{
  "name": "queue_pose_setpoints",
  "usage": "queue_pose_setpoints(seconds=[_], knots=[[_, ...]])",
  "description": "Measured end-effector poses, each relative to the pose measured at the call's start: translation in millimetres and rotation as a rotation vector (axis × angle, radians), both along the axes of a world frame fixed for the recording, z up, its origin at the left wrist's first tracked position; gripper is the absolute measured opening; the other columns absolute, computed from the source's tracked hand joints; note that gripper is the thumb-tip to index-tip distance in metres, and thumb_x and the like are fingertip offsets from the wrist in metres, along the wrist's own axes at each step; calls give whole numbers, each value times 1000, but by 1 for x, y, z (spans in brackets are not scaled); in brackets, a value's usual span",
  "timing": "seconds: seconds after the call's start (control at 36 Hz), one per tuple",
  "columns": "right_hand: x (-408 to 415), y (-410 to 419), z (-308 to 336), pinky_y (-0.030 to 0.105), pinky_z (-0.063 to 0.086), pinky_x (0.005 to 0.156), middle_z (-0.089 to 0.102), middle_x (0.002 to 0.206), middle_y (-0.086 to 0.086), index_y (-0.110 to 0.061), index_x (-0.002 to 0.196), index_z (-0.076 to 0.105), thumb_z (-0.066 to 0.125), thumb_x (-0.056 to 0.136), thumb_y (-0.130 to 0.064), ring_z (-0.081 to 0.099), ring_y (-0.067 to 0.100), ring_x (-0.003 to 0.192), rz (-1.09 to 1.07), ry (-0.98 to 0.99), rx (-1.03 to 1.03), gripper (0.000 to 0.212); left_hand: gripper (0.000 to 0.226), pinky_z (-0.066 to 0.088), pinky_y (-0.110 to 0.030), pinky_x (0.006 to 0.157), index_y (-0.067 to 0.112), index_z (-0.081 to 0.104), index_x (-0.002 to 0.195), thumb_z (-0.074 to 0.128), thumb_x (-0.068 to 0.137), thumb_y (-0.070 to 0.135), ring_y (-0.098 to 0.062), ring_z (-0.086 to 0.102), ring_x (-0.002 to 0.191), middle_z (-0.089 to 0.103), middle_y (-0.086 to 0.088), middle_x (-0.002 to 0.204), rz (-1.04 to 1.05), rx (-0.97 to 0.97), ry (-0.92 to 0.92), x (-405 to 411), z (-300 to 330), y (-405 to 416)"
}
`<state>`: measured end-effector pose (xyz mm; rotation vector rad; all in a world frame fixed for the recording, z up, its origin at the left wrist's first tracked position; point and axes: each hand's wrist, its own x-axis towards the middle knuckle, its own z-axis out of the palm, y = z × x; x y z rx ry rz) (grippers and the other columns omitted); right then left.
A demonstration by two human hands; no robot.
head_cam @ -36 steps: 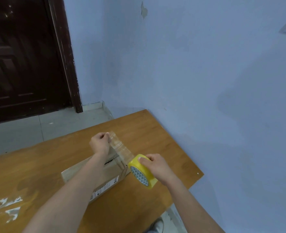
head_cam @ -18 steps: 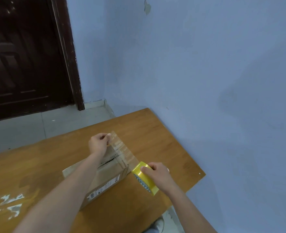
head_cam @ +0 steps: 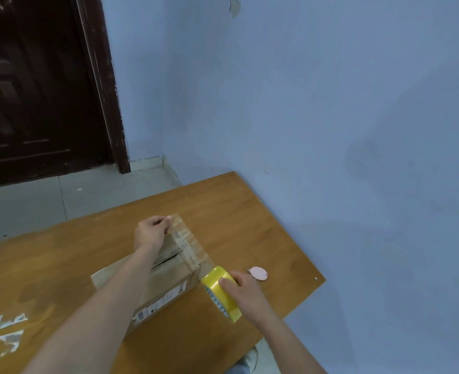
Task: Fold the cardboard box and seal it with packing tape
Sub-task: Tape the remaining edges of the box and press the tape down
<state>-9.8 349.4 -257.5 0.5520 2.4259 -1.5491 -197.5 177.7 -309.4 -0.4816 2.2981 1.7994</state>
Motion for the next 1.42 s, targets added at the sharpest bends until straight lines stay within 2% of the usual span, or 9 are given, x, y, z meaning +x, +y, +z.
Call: queue_pose_setpoints(seconds=[0.17,0.28,0.36,0.5,0.58,0.67,0.75,1.25,1.42], knots=[[-1,-3,0,29,34,61,48,67,-1,-18,78,59,53,90,-30,43,12,64,-2,-40,-30,18,20,46,-34,73,24,69,68,68,85,34,-21,60,72,68,3,70,32,68,-43,-5,-6,0],[-2,-4,3,26,34,58,49,63,-8,-21,76,60,52,92,-30,44,11,62,-13,-44,-57,20,19,47,-35,76,23,68,68,68,85,32,-21,61,75,68,1,72,68,103,-63,-6,-5,1],[-3,-5,4,29,35,61,50,69,-1,-9,85,62,51,92,-29,44,13,65,-17,-36,-49,25,19,48,-37,81,23,68,68,68,85,31,-21,62,77,69,1,73,77,116,-75,-7,-5,1],[-1,-5,2,29,40,66,55,78,-1,-11,95,65,51,94,-31,49,14,72,-34,-29,-78,24,19,49,-39,85,24,68,67,69,85,31,-21,64,78,69,1,72,67,121,-76,-7,-6,0],[0,-5,0,19,37,57,51,62,-11,-24,71,60,51,95,-36,45,9,60,-72,15,-84,28,19,49,-41,87,24,68,66,70,84,30,-21,64,76,69,2,71,67,121,-72,-8,-7,0],[2,-6,-2,18,34,53,47,56,-12,-28,63,54,51,95,-39,42,7,56,-83,61,-82,34,18,50,-43,86,25,68,67,70,84,31,-21,62,75,68,2,70,58,113,-71,-8,-8,0],[3,-6,-4,20,36,55,50,57,-11,-28,64,54,51,94,-38,45,7,57,-76,70,-93,33,19,51,-41,83,25,69,67,69,84,32,-22,63,76,68,2,71,54,107,-66,-8,-9,-1],[1,-4,-18,12,42,51,61,55,-14,-28,67,59,52,95,-36,55,-3,52,-102,33,-158,29,22,52,-40,79,23,69,64,71,82,35,-21,64,73,69,3,69,55,75,-89,-9,-12,-2],[0,-5,-22,11,43,51,64,57,-15,-26,71,60,52,95,-36,59,-4,53,-110,-8,-140,27,25,44,-32,64,26,68,63,69,82,42,-20,63,72,70,8,70,51,9,-101,-8,-11,0]])
